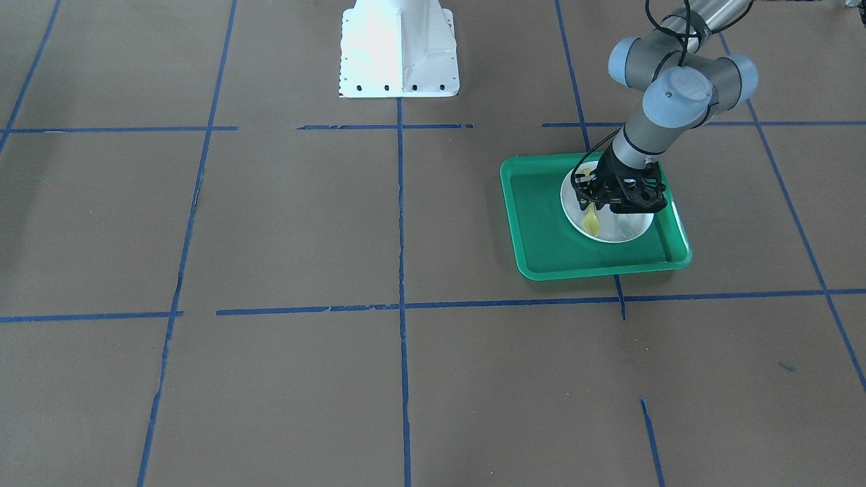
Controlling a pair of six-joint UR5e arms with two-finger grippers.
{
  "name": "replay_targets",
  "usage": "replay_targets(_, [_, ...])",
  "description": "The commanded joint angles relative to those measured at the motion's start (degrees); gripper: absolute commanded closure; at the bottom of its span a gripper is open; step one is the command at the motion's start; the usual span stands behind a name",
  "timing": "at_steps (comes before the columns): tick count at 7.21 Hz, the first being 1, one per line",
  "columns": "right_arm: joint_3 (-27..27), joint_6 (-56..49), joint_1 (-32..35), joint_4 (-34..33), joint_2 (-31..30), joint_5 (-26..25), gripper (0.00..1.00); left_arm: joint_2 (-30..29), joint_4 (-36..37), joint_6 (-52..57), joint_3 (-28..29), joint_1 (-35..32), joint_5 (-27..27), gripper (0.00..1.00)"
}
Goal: Place spoon
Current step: 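Close the left gripper on the yellow spoon and lift it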
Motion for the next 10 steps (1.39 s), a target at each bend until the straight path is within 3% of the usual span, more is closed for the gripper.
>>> replay_targets(1, [0.0, 0.0, 0.0, 0.0, 0.0, 0.0, 0.0, 0.8, 0.3, 0.3, -2.8, -0.7, 0.0, 1.0])
replay_targets(3, [0.0, 0.0, 0.0, 0.0, 0.0, 0.0, 0.0, 3.3, 4.2, 0.7, -10.3, -4.1, -0.3, 1.0])
replay_targets(5, [0.0, 0.0, 0.0, 0.0, 0.0, 0.0, 0.0, 0.2, 16.7, 8.1, -14.8, -9.4, -0.4, 1.0])
replay_targets(7, [0.0, 0.0, 0.0, 0.0, 0.0, 0.0, 0.0, -2.5, 18.0, 6.6, -13.4, -8.7, -0.5, 1.0])
replay_targets(8, [0.0, 0.0, 0.0, 0.0, 0.0, 0.0, 0.0, -6.6, 18.0, 2.6, -11.0, -8.6, -0.7, 1.0])
replay_targets(10, [0.0, 0.0, 0.0, 0.0, 0.0, 0.0, 0.0, -10.2, 18.0, -3.0, -9.6, -3.6, -0.7, 1.0])
